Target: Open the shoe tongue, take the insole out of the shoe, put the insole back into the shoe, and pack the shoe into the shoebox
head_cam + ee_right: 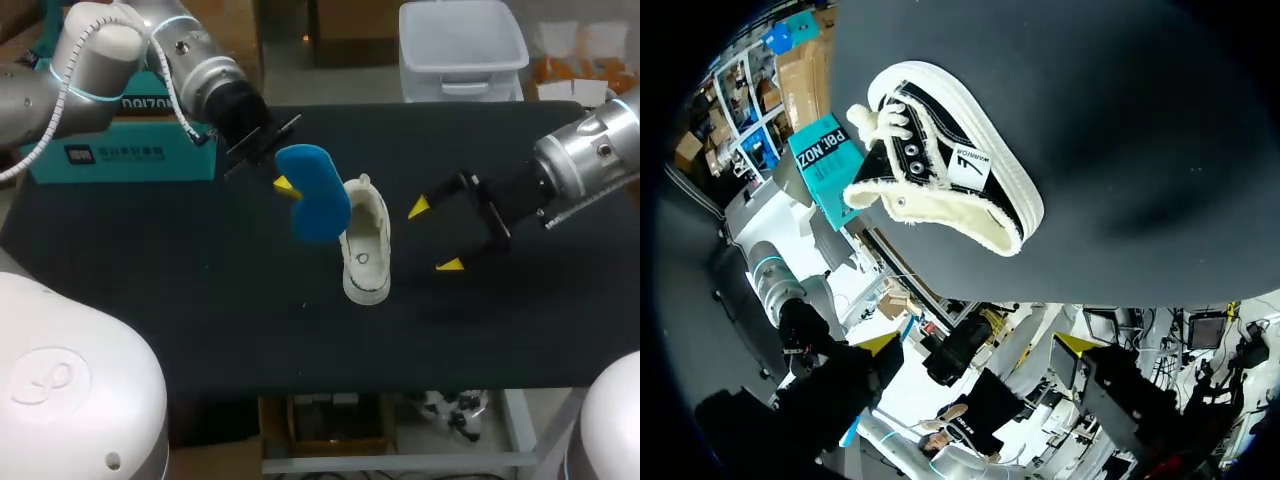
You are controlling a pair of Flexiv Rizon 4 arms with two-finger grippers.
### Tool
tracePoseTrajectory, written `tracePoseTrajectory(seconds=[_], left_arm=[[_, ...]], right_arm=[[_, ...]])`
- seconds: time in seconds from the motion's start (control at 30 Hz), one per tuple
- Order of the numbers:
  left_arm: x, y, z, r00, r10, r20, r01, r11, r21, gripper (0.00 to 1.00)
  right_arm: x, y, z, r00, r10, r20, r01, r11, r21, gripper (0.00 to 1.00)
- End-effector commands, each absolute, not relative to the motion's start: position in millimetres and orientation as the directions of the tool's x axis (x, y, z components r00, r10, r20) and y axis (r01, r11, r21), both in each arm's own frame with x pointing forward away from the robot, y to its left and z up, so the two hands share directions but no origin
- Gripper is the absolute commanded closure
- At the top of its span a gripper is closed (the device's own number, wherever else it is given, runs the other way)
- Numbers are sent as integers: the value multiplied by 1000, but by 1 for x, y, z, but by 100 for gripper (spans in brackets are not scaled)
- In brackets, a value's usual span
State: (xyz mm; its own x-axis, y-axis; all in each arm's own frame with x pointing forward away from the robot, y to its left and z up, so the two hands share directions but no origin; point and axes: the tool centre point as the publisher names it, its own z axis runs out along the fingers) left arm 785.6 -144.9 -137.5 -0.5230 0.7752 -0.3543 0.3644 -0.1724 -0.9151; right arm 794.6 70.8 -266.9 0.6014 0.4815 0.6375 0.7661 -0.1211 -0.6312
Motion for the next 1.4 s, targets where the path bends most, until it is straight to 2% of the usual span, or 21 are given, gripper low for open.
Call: tracePoseTrajectory(seconds=[0.03, 0.2, 0.57, 0.87, 1.4], left_arm=[[788, -149, -138, -524, 778, -347, 282, -226, -933, 100], [786, -152, -132, -529, 774, -348, 285, -225, -932, 100], [780, -158, -130, -522, 773, -362, 266, -255, -929, 100], [782, -159, -136, -529, 756, -387, 258, -292, -921, 100], [761, -169, -147, -432, 771, -469, 427, -284, -859, 100]], right_arm=[[795, 70, -267, 601, 480, 639, 766, -119, -632, 0], [795, 70, -267, 619, 470, 629, 751, -119, -649, 0], [783, 78, -266, 835, 337, 434, 495, -118, -861, 0], [776, 82, -259, 874, 313, 373, 429, -133, -893, 0], [780, 94, -266, 909, 307, 281, 333, -132, -934, 0]])
